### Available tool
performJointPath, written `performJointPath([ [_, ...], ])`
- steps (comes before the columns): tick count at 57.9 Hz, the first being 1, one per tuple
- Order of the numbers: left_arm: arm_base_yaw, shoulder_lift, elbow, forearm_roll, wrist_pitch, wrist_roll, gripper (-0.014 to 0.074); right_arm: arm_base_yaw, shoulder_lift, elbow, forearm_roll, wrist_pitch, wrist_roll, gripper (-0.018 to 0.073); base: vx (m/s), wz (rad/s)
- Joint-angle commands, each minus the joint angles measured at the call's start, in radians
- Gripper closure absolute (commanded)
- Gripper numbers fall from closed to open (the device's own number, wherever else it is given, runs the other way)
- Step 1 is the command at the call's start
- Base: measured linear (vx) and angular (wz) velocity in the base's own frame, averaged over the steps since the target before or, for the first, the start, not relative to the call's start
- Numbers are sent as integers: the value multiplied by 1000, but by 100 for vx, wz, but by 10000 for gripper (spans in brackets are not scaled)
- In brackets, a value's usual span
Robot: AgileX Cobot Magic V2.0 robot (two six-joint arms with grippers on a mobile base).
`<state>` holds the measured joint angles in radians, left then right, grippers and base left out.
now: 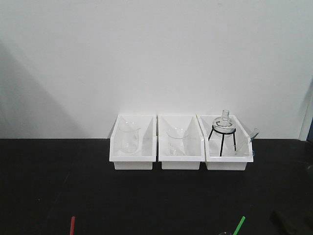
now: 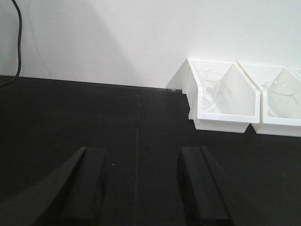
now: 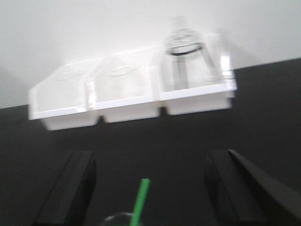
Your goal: Sort red and green spoons into left cabinet
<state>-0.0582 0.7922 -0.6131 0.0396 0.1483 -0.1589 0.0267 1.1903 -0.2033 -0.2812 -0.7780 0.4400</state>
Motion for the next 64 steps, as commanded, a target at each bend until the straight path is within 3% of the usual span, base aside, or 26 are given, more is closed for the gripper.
performJointPath([
  [1,-2,-4,-37,-7,-84,-2,126,-3,101,-21,-79,-236,28,38,0,0],
  [20,-2,-4,-37,-7,-83,-2,126,-3,428,-40,-72,-561,28,38,0,0],
  [64,-2,-4,-37,-7,-80,-2,126,-3,658,-224,-155,-562,62,38,0,0],
])
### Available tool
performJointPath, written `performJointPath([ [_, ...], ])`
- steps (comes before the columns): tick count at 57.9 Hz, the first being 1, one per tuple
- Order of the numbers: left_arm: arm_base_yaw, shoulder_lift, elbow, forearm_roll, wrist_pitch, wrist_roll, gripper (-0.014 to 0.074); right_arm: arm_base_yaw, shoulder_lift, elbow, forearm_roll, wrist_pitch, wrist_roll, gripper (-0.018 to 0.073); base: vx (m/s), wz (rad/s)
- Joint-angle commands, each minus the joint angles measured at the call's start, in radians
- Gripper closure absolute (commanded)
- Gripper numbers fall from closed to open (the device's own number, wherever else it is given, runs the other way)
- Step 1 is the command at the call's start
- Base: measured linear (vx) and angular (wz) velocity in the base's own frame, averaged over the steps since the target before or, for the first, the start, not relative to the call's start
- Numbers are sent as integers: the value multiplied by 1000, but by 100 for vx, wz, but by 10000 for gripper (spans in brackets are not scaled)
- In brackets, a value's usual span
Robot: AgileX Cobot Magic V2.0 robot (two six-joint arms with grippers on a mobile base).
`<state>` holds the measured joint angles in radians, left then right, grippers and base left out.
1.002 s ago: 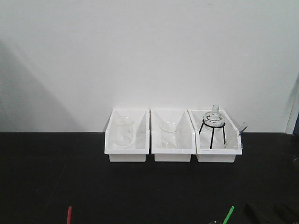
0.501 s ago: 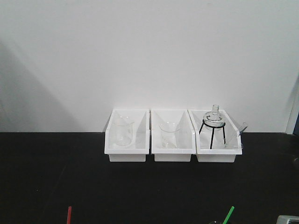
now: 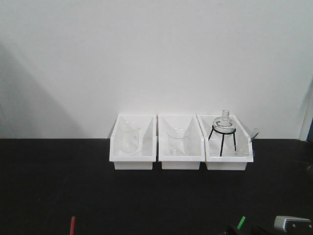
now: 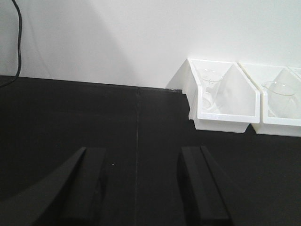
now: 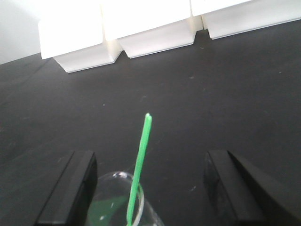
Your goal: Sort red and green spoons into left cabinet
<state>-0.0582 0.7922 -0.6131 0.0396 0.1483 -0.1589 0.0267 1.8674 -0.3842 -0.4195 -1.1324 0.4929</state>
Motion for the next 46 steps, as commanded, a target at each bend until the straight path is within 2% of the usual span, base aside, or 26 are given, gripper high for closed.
performJointPath([
  [1,-2,-4,-37,-7,-80,-2,126,-3,-17,-48,-22,-208,13,38,0,0],
  [12,-2,-4,-37,-7,-80,-2,126,-3,18,-105,-50,-207,31,41,0,0],
  [18,-2,-4,-37,-7,-80,-2,126,-3,24,-114,-40,-207,27,76,0,0],
  [26,-2,-4,-37,-7,-79,-2,126,-3,24,-114,-10,-205,23,232,0,0],
  [37,-2,-4,-37,-8,-79,-4,126,-3,24,-114,-18,-203,19,556,0,0],
  [42,-2,-4,-37,-20,-79,-7,126,-3,24,-114,-23,-203,19,573,0,0],
  [46,-2,-4,-37,-64,-79,-6,126,-3,24,-114,-27,-204,19,571,0,0],
])
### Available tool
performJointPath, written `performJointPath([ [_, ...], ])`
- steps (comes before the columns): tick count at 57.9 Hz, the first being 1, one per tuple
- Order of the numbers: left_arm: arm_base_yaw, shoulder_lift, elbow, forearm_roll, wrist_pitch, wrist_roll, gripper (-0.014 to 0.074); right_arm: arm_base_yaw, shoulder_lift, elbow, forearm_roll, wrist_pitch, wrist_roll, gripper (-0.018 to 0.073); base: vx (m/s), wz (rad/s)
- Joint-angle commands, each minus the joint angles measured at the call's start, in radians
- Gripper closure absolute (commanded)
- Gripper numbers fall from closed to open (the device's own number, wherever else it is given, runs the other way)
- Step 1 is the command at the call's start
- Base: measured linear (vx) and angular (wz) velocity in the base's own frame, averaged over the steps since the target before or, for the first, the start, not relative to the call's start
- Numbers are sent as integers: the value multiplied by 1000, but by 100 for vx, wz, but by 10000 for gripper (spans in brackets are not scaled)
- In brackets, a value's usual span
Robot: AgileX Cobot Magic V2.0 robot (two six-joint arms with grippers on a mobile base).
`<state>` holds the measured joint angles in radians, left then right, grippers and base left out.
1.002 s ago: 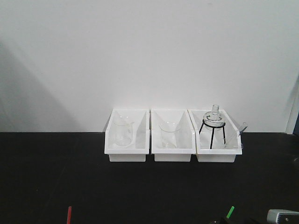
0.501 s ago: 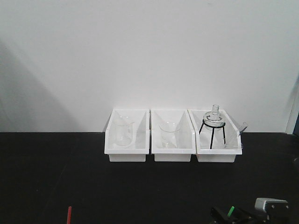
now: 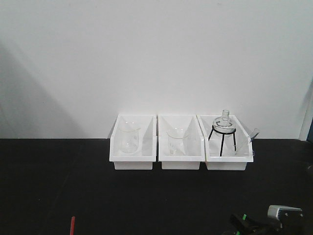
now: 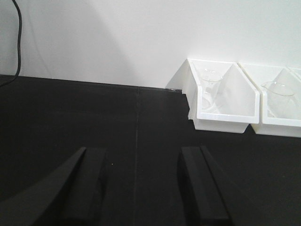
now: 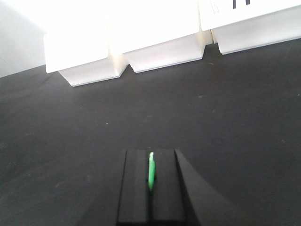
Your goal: Sort red and green spoons into left cabinet
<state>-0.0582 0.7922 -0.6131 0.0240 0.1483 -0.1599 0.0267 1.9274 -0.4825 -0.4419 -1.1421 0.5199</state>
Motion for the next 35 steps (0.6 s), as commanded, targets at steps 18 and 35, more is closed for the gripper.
performJointPath([
  [18,-72,18,-37,-152,-4,7,126,-3,-36,-16,-5,-198,-8,568,0,0],
  [35,-203,190,-37,-194,22,8,126,-3,-36,-16,-5,-198,-12,568,0,0],
])
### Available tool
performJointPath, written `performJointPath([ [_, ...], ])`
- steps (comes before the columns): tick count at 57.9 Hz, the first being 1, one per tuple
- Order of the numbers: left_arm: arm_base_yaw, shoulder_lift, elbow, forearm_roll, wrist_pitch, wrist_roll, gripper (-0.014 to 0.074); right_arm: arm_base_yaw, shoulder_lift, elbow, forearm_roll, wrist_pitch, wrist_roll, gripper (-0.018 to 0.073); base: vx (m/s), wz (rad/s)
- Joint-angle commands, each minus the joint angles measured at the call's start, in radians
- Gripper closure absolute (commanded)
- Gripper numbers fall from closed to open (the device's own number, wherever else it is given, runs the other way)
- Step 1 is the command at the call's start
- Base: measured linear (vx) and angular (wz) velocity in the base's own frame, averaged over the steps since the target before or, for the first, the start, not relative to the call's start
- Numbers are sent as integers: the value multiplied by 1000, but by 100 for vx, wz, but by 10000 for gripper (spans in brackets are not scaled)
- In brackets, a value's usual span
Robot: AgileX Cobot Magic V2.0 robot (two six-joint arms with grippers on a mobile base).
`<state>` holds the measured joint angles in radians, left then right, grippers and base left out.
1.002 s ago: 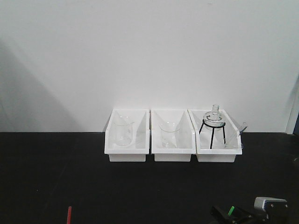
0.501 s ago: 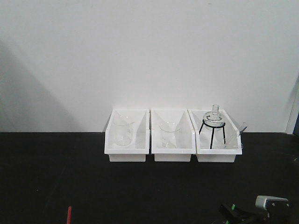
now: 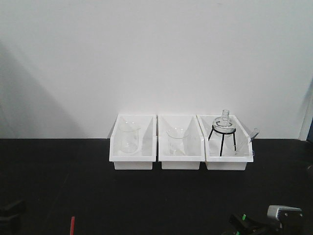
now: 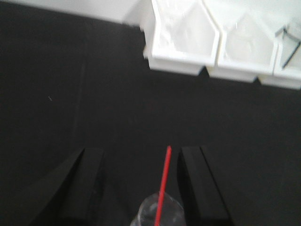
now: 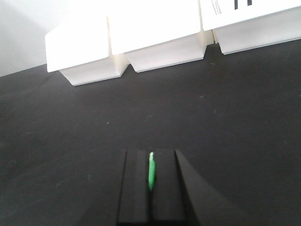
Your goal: Sort red and green spoons into left cabinet
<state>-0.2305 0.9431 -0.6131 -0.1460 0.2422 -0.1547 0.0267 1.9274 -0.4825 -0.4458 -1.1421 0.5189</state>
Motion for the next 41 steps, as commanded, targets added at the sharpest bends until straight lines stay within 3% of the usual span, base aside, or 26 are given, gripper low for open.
performJointPath([
  [1,-35,55,-37,-26,-74,2,126,-3,-36,-16,-1,-198,-11,568,0,0],
  [27,-102,329,-43,-31,-199,27,126,-3,-36,-16,0,-198,-11,568,0,0],
  [41,-119,444,-132,-31,-167,78,126,-3,-36,-16,1,-197,-15,568,0,0],
])
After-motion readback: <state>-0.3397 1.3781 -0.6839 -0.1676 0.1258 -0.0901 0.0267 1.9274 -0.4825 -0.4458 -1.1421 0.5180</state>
